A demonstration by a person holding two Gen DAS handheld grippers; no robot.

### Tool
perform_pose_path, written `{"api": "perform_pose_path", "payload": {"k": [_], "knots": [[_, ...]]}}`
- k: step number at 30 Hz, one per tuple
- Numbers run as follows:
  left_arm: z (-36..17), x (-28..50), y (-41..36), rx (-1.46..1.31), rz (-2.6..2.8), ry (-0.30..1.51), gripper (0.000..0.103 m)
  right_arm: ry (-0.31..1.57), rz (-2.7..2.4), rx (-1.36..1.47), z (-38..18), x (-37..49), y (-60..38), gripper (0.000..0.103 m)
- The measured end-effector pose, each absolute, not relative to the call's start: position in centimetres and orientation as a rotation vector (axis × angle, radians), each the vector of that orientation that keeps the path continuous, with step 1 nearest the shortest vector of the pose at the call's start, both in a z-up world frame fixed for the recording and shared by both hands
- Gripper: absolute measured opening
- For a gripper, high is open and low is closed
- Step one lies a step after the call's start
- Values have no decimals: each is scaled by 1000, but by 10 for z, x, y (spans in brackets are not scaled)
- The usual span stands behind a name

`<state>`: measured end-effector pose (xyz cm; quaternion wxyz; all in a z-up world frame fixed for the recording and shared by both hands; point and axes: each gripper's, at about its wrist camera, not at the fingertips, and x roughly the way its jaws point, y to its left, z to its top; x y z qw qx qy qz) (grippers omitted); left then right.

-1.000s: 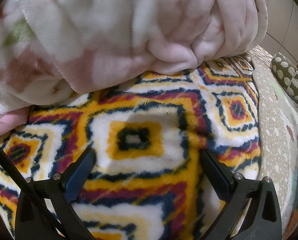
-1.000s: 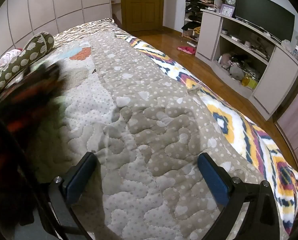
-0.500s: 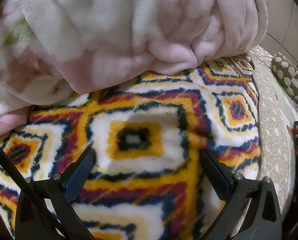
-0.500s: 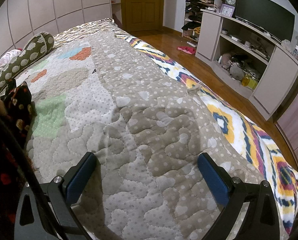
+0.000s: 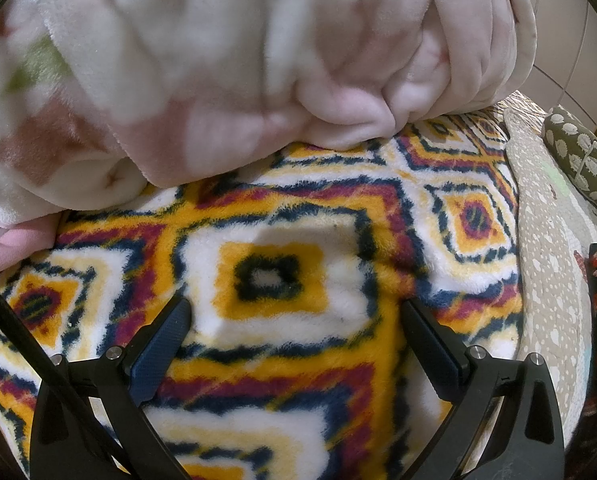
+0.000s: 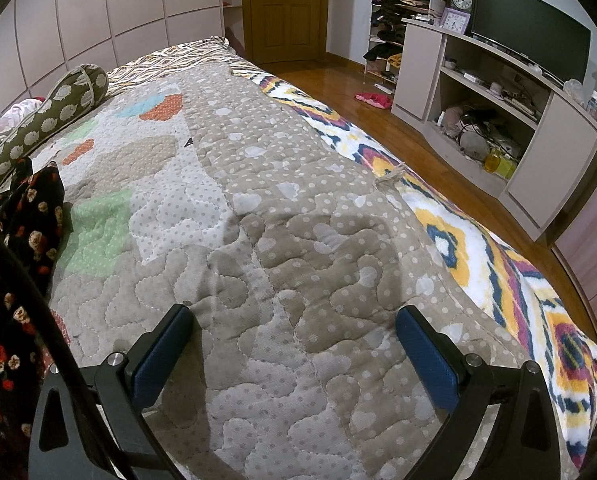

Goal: Fold large clothes

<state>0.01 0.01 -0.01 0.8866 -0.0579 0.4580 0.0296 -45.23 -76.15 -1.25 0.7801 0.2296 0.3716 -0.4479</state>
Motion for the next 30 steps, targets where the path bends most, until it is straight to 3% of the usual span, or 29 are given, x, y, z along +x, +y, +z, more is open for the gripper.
{"api": "perform_pose_path", "payload": {"k": [30], "knots": [[-1,0,-2,-121,66,945,103,803,-968,496,-13,-453,-763,103]]}}
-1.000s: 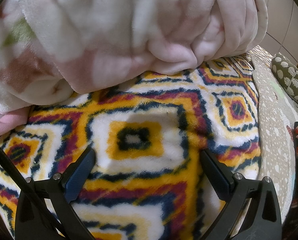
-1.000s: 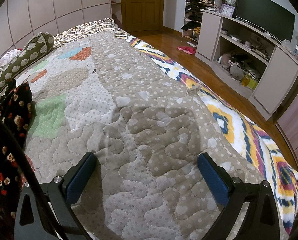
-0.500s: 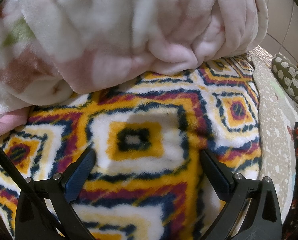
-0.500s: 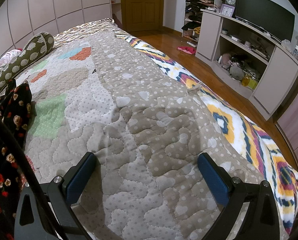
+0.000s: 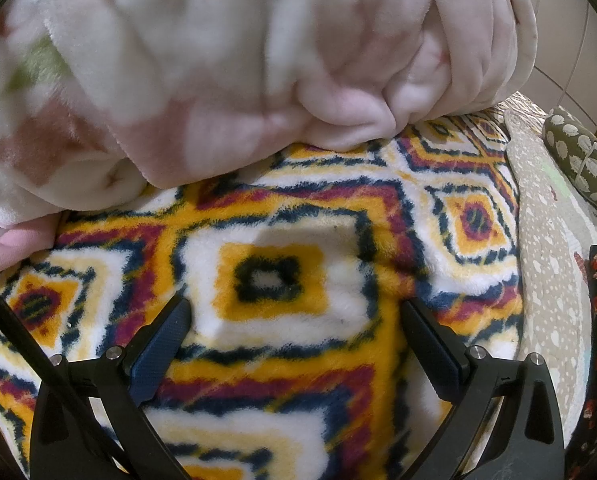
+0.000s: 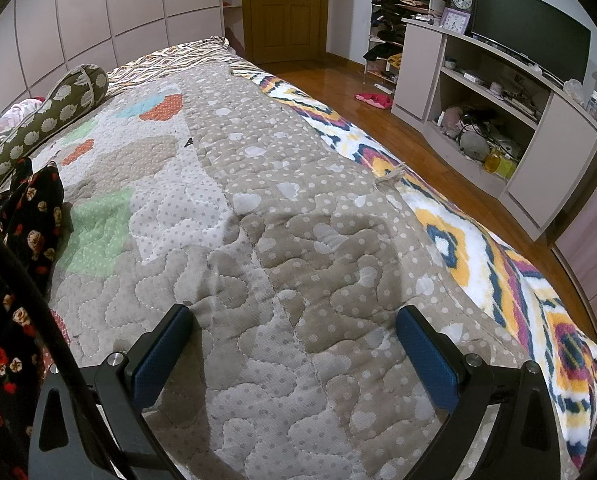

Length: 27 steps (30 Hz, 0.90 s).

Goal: Fold large clothes

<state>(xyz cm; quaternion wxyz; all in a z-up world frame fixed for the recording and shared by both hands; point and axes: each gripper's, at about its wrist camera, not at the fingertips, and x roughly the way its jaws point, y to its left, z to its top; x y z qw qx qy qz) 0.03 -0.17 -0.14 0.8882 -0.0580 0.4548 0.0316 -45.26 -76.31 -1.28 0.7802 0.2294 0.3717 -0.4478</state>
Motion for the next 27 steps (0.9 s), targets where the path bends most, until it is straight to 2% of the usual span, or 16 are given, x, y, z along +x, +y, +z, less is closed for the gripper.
{"api": "perform_pose_path", "payload": {"k": [7,11,21,27], "knots": [[2,-2,-1,-121,77,945,103,798,-960,512,-15,-455,-770,103],[22,-18,-1,-109,113,890,103,805,-967,496,-13,-453,-770,103],[148,-161,-8,78,92,550,103,806,-965,497,-13,-455,-770,103],[197,-209,-52,72,-72,460,103,806,-964,496,-13,-456,-771,103]]}}
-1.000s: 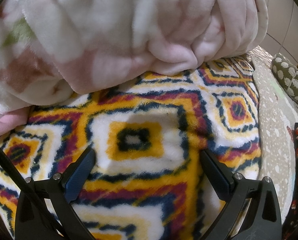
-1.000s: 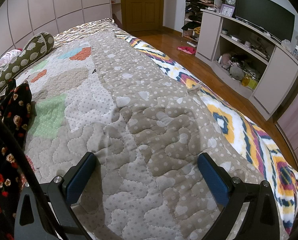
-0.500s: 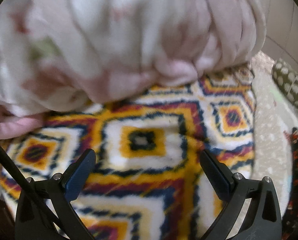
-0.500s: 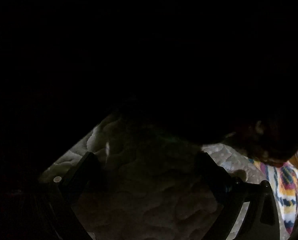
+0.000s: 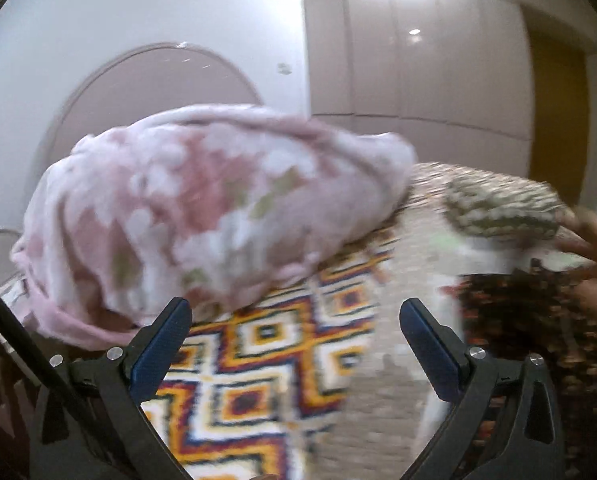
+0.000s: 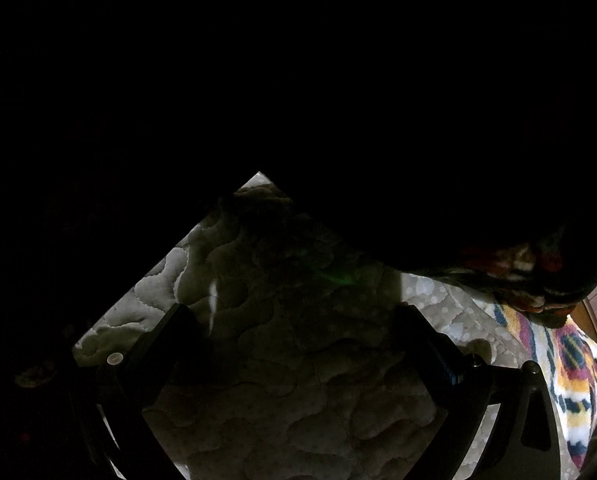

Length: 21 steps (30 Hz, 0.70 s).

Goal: Fold large clothes

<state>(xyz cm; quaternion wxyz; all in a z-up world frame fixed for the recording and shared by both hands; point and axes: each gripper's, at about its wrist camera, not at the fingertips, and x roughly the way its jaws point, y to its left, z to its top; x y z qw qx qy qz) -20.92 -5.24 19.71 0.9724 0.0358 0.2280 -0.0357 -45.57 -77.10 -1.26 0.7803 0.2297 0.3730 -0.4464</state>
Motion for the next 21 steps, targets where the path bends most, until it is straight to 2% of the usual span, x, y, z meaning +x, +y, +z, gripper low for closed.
{"api": "perform_pose_path", "payload": {"k": [7,15,21], "knots": [[182,-230,-133,118,-279,510,103,806,-964,495,-13,-456,-771,103],[111,-242,-237,208,-414,707,103,807,-963,494,-13,-456,-772,103],[57,-239,-280,334,-390,814,103,807,-965,492,-13,-455,-772,103]]}}
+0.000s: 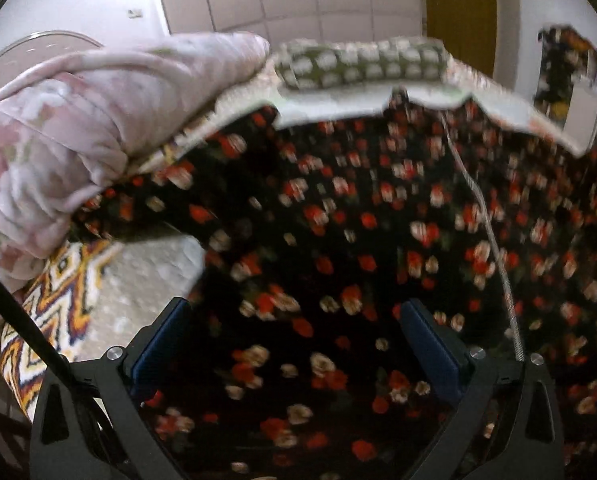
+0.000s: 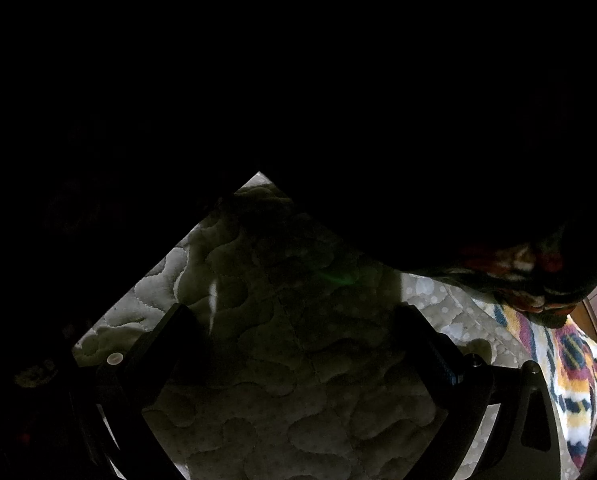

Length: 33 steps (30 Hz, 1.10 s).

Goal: Fold large clothes

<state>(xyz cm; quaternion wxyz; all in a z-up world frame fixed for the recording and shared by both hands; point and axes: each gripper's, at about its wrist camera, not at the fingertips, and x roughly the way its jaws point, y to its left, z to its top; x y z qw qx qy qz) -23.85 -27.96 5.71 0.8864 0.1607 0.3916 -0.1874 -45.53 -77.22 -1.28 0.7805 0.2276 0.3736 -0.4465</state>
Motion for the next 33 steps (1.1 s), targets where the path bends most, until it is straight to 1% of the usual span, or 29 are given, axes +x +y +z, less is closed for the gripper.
{"api": "perform_pose_path", "payload": {"k": [6,12,16,17,18,19,24,27,28,29,33], "knots": [[27,-238,-293,394,-383,871,103,807,-962,492,-13,-460,-775,103],[18,-227,-284,293,-414,943,103,812,-956,495,-16,-463,-779,103],[16,-224,-281,258,-430,963,103,902,-855,514,-9,-459,-786,103],[16,-223,-280,259,-430,962,103,912,-835,526,-7,-467,-785,102],[16,-223,-281,260,-429,960,103,902,-849,536,-3,-478,-783,99],[16,-223,-280,259,-430,959,103,881,-875,543,1,-492,-780,96],[17,-225,-282,261,-428,953,103,735,-1123,481,38,-589,-750,96],[18,-226,-282,262,-427,949,103,551,-1194,434,77,-628,-715,96],[18,-226,-282,262,-427,949,103,470,-1182,411,94,-635,-698,96],[18,-226,-281,262,-427,949,103,433,-1157,394,106,-633,-688,96],[18,-225,-281,259,-430,947,103,375,-896,347,131,-591,-647,96]]}}
